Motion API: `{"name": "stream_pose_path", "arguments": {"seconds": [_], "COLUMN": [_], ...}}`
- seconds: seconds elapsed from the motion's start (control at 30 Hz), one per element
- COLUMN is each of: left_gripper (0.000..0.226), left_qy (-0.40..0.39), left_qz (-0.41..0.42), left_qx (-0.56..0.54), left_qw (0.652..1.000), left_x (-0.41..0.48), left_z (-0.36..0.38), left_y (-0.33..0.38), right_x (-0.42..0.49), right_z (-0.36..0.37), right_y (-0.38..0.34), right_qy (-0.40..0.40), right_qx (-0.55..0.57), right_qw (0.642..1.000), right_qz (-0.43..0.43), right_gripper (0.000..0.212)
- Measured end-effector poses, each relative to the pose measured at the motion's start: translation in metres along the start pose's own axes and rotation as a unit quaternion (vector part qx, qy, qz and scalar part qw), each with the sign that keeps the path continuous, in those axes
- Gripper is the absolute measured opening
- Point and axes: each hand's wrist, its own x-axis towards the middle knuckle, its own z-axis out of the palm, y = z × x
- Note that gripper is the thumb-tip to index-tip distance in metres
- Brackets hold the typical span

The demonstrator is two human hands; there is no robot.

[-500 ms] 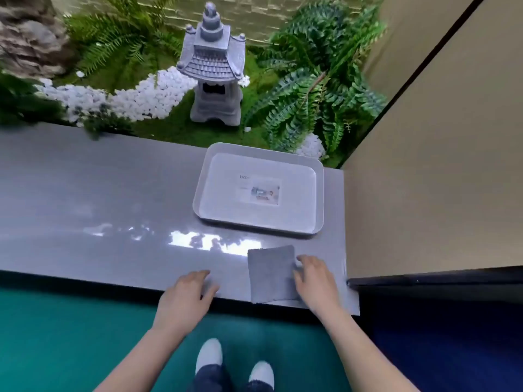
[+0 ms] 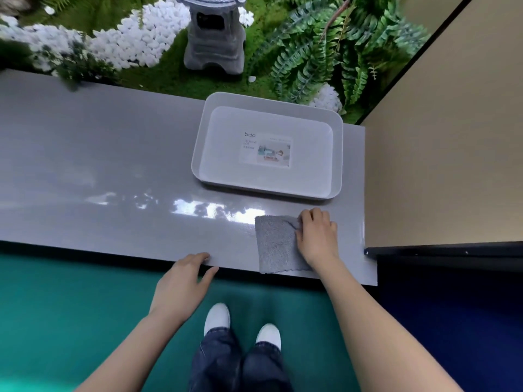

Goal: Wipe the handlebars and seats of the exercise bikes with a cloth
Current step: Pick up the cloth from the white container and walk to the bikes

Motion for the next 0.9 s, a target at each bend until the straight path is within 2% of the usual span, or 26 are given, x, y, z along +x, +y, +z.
{"name": "stream_pose_path", "arguments": {"seconds": [0.1, 0.23, 0.5, 0.6, 0.7, 0.8, 0.9], "left_gripper": [0.038, 0.036, 0.038, 0.037, 0.033, 0.030, 0.031], "left_qy": [0.000, -0.008, -0.026, -0.018, 0.000, 0.016, -0.035], "left_qz": [-0.004, -0.009, 0.010, 0.020, 0.026, 0.039, 0.048], "left_qx": [-0.007, -0.027, -0.156, -0.194, -0.264, -0.338, -0.447], "left_qw": [1.000, 1.000, 0.987, 0.981, 0.964, 0.940, 0.893], "left_x": [0.000, -0.005, -0.025, -0.037, -0.045, -0.051, -0.063], "left_z": [-0.002, -0.010, -0.060, -0.091, -0.131, -0.174, -0.211], "left_y": [0.001, 0.007, 0.043, 0.057, 0.074, 0.086, 0.090], "right_x": [-0.005, -0.024, -0.062, -0.081, -0.102, -0.126, -0.147], "right_z": [-0.005, -0.021, -0.098, -0.143, -0.193, -0.243, -0.284], "right_y": [-0.006, -0.016, -0.052, -0.070, -0.092, -0.115, -0.138], "right_qy": [0.013, 0.025, 0.045, 0.048, 0.005, -0.017, -0.031], "right_qx": [0.100, 0.278, 0.394, 0.441, 0.506, 0.554, 0.605], "right_qw": [0.995, 0.960, 0.915, 0.895, 0.862, 0.832, 0.789], "right_qz": [0.011, 0.034, 0.070, 0.054, 0.034, -0.038, -0.100], "right_gripper": [0.018, 0.016, 0.022, 0.011, 0.006, 0.006, 0.008]}}
